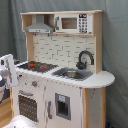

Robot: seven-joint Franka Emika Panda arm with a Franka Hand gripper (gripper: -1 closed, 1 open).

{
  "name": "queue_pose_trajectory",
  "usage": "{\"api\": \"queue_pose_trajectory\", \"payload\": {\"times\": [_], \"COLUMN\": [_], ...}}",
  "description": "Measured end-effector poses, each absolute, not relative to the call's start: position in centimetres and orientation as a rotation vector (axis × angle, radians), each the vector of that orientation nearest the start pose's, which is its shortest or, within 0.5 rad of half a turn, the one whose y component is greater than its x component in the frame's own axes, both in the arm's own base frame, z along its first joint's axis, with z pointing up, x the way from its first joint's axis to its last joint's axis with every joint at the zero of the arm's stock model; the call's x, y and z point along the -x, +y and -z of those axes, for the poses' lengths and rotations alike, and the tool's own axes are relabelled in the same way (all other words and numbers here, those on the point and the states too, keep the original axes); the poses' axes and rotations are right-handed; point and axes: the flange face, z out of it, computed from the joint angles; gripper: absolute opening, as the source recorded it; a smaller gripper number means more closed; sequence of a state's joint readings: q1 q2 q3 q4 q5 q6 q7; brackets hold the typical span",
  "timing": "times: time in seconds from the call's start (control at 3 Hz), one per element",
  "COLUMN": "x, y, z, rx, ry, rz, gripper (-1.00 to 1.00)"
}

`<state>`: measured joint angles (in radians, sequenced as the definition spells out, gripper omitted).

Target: Play with the kitchen

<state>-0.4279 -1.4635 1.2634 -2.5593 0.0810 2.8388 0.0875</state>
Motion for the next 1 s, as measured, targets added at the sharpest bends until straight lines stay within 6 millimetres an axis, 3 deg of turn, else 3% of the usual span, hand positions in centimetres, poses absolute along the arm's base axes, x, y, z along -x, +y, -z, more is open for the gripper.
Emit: {"api": "queue_pose_trajectory", "payload": {"times": [1.0], "x": [-22.6], "y": [37.2], "z": [-55.1], "rx": [-1.659], "ry": [0.753], "rz": [-1.284], "gripper": [1.00]}}
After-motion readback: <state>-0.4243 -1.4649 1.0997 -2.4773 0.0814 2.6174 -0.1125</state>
